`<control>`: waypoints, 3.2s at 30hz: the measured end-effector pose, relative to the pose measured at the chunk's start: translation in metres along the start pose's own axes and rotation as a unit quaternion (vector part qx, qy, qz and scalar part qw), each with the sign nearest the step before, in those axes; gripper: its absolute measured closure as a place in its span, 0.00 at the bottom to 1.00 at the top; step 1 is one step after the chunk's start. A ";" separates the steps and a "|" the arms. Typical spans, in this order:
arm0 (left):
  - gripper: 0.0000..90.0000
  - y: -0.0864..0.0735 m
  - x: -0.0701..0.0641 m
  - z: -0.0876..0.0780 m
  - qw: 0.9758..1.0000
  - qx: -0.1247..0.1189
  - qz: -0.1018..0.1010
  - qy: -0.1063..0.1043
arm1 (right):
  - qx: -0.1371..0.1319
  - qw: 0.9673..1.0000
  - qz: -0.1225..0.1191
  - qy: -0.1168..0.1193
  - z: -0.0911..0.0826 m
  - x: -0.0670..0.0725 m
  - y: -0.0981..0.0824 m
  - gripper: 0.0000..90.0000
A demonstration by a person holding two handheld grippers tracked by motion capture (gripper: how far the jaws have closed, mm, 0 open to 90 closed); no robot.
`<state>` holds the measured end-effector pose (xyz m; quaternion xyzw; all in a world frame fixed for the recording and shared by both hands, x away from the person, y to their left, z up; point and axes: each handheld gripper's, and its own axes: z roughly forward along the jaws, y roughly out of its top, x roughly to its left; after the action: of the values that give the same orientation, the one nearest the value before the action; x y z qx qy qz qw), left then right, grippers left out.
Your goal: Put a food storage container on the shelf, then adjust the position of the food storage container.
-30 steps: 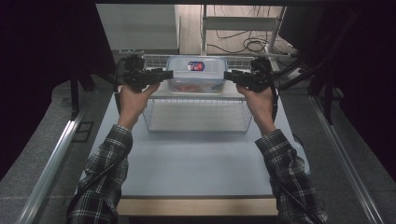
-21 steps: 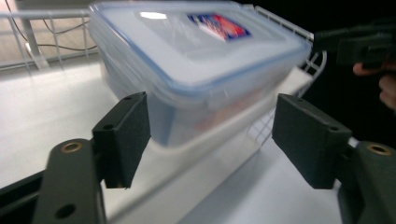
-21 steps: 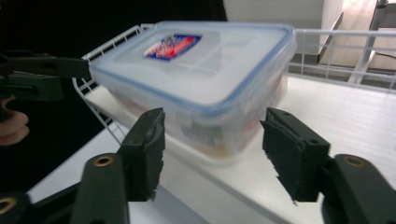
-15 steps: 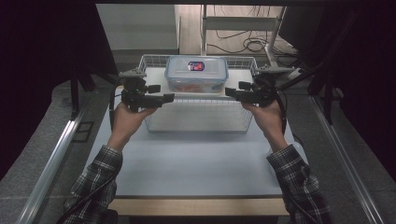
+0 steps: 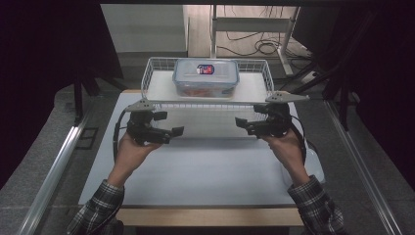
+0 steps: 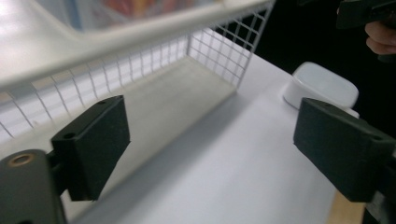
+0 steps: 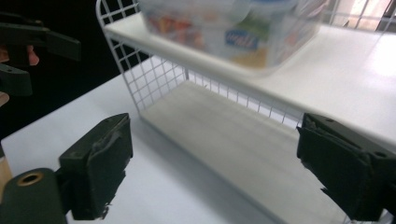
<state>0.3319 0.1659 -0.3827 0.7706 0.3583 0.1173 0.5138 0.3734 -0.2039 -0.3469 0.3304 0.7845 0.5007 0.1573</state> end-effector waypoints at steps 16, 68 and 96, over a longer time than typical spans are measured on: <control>0.04 -0.063 -0.027 0.008 0.999 0.012 0.027 -0.019 | 0.037 0.998 -0.049 0.005 -0.009 0.023 -0.065 0.04; 0.06 -0.136 -0.028 0.023 0.997 0.071 0.031 0.021 | 0.111 0.976 0.053 -0.182 -0.086 -0.069 -0.141 1.00; 0.07 -0.137 -0.031 0.027 0.995 0.083 0.041 0.026 | 0.137 0.946 0.106 -0.275 -0.119 -0.113 -0.177 1.00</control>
<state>0.2655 0.1559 -0.5084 0.8214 0.3487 0.1280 0.4329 0.3240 -0.4111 -0.4607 0.5548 0.7320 0.2922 0.2664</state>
